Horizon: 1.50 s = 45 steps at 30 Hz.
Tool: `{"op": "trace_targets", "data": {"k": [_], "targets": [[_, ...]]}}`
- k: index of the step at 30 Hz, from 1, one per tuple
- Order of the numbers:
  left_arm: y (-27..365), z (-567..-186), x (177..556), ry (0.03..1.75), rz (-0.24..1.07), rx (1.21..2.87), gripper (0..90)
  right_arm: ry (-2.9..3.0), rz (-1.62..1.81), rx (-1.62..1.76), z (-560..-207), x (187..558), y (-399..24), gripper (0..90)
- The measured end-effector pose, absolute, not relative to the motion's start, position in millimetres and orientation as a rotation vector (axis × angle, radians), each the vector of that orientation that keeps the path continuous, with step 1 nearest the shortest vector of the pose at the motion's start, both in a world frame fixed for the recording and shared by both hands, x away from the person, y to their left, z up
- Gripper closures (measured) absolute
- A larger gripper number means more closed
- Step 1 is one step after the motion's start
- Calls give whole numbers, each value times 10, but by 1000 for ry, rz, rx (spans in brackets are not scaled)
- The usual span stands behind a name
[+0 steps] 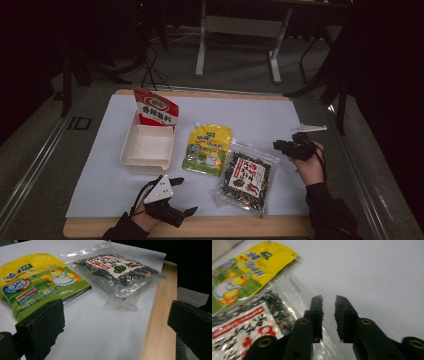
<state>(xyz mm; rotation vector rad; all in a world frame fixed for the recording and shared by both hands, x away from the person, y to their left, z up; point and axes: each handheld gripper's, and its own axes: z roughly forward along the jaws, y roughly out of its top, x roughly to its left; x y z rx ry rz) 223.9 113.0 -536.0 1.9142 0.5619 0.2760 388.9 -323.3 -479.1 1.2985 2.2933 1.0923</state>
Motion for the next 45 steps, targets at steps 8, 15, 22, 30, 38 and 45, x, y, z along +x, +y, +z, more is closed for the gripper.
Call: {"op": "trace_targets", "data": {"k": [8,15,22,30,38,45], "targets": [[1120,-5358,2241,558,275,1917,22,2325,1087,1256,-4842,3725,-3369,600],[1118,-5363,2242,559,276,1919,22,2346,1038,1300,-5009,3776,-3433,545],[1113,-5367,2242,558,270,1918,22,2369,1031,1383,-5149,3893,-3492,431],[1119,-5371,2251,562,266,1918,22,2473,1049,1401,-5306,3972,-3467,519],[1111,-5374,2250,560,259,1914,21,2536,956,1304,-5226,3944,-3338,872],[1111,-5372,2248,558,244,1903,22,2536,905,1250,-5121,3889,-3293,896]]}}
